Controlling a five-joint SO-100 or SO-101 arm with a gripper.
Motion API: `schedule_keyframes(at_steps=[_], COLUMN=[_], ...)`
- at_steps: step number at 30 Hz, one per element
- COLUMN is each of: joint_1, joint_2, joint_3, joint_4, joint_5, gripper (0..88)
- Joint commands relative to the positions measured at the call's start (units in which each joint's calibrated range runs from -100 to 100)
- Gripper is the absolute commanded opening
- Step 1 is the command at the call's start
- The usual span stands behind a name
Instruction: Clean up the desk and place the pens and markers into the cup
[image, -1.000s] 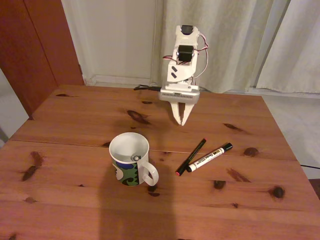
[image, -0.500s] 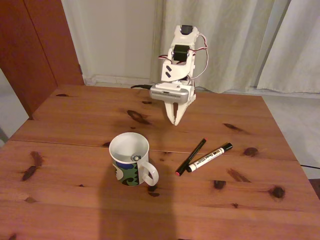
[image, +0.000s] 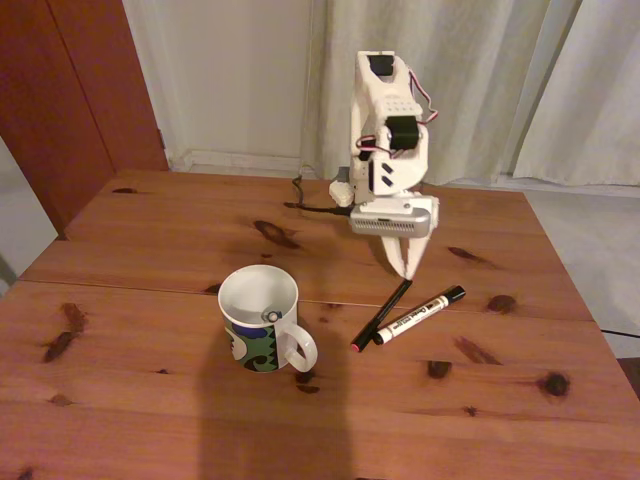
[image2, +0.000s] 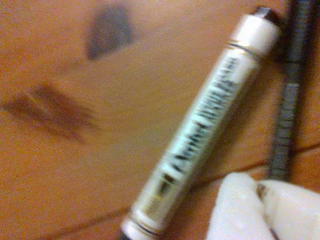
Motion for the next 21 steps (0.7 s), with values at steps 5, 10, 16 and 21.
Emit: schedule_keyframes(at_steps=[5, 10, 16, 21], joint_1=[1.4, 3.3, 3.3, 2.7], joint_2=[4.7, 7.0, 7.3, 7.4], joint_3=[-4.0, -4.7, -4.5, -4.0], joint_4=[-3.2, -3.2, -3.2, -3.2], joint_5=[-1.2, -1.1, -1.1, -1.1], gripper=[1.1, 1.2, 4.1, 11.8])
